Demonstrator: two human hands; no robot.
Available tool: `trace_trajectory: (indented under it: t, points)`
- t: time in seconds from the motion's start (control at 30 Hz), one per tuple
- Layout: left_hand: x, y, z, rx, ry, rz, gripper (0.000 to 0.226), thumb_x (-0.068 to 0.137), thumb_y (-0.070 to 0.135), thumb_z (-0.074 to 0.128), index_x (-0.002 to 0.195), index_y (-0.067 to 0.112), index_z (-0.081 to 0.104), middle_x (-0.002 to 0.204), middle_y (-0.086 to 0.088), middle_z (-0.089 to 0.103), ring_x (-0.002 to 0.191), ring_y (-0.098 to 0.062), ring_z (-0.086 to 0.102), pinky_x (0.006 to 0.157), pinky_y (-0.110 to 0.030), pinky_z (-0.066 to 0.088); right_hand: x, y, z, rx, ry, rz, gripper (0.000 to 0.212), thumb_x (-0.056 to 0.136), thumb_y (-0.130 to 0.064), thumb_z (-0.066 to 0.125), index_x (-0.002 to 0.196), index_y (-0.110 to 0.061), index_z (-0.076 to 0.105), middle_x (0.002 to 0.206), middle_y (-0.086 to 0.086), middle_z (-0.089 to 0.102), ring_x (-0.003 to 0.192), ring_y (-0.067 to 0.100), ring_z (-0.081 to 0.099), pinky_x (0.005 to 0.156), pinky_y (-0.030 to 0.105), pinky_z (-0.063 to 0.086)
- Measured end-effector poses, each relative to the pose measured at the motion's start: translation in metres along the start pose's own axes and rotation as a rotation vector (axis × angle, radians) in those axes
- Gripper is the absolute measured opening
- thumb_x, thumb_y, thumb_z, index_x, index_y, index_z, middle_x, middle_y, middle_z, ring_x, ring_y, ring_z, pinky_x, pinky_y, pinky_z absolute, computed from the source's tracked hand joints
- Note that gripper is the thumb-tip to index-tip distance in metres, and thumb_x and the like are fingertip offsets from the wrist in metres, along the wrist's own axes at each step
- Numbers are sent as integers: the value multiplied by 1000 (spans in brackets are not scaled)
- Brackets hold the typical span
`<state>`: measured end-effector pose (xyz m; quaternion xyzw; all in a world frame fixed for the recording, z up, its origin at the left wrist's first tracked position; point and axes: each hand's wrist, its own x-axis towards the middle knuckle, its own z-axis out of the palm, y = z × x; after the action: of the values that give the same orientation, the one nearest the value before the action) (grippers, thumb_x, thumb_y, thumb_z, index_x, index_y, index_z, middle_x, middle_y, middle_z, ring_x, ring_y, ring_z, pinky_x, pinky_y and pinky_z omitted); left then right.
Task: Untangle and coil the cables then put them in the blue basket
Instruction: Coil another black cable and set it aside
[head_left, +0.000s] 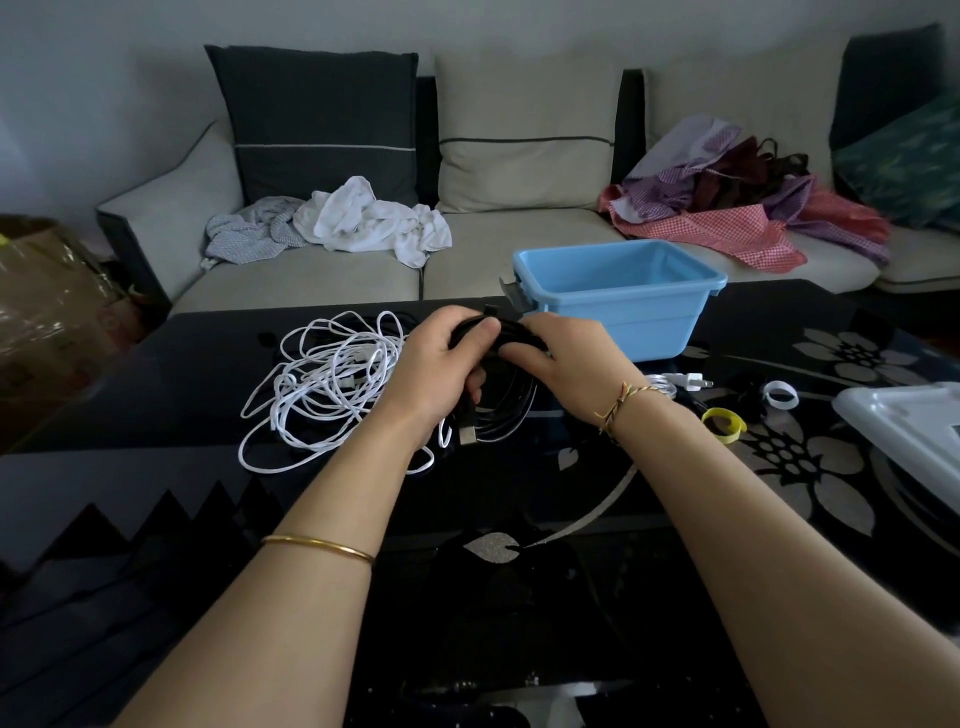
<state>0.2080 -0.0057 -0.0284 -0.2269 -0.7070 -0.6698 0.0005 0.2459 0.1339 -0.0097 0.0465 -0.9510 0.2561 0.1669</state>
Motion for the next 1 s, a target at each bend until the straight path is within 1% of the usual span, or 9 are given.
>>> trace_trajectory:
  t: [0.1, 0.27, 0.37, 0.47, 0.53, 0.6, 0.7, 0.87, 1.0]
  points:
    - [0, 2, -1, -69, -7, -33, 10, 97, 15, 52, 91, 12, 59, 53, 10, 48, 45, -9, 42, 43, -22, 41, -1, -2, 0, -24, 3, -10, 31, 95, -32, 49, 97, -3, 56, 91, 16, 62, 86, 31, 56, 69, 36, 40]
    - [-2, 3, -2, -155, -9, -96, 12, 97, 16, 53, 98, 6, 60, 62, -1, 49, 45, -9, 45, 44, -22, 45, -3, -4, 0, -40, 9, -33, 26, 98, -27, 45, 95, -3, 55, 89, 14, 60, 82, 28, 52, 66, 34, 36]
    - [-2, 1, -2, -125, -7, -90, 14, 97, 16, 53, 102, 5, 59, 62, -1, 47, 44, -8, 44, 45, -22, 45, -3, -3, 1, -24, -21, -21, 26, 98, -27, 44, 98, -4, 55, 84, 8, 55, 75, 20, 49, 57, 28, 27]
    - [-1, 1, -2, -72, -7, -58, 10, 97, 16, 53, 98, 9, 60, 59, 3, 44, 43, -7, 39, 43, -23, 40, -3, -3, 2, 22, -28, -25, 26, 98, -27, 44, 101, -3, 55, 83, 6, 54, 72, 20, 49, 52, 28, 26]
    - [-1, 3, 1, -64, 22, -49, 11, 96, 19, 55, 94, 10, 61, 55, 7, 45, 41, -7, 38, 42, -22, 37, -3, -3, 3, 13, -3, -27, 26, 99, -27, 43, 105, -4, 54, 84, 7, 56, 75, 23, 52, 56, 28, 31]
    - [-1, 6, 3, -61, 81, -53, 21, 95, 29, 57, 84, 12, 59, 52, 8, 44, 39, -7, 37, 40, -22, 35, -4, -5, 5, -3, 29, -37, 28, 99, -27, 42, 115, -6, 52, 93, 11, 62, 85, 29, 57, 68, 33, 41]
    - [1, 10, 6, -61, 165, -96, 38, 95, 42, 52, 73, 11, 50, 55, -1, 41, 38, -10, 34, 37, -20, 32, -4, -7, 8, -17, 61, -66, 29, 99, -27, 42, 121, -11, 51, 102, 13, 65, 93, 32, 59, 79, 40, 46]
    - [0, 9, 7, -97, 242, -136, 32, 97, 31, 51, 70, 15, 55, 49, 2, 46, 35, -9, 36, 36, -21, 33, -3, -6, 5, 47, 20, -95, 32, 95, -29, 50, 124, -15, 54, 104, 9, 67, 95, 26, 60, 82, 38, 47]
    - [1, 9, 4, -119, 260, -139, 30, 97, 27, 51, 70, 14, 55, 46, 5, 46, 33, -8, 37, 36, -21, 33, -6, -6, 5, -3, -56, -61, 49, 90, -32, 58, 134, -20, 41, 110, 7, 65, 98, 25, 60, 81, 35, 49]
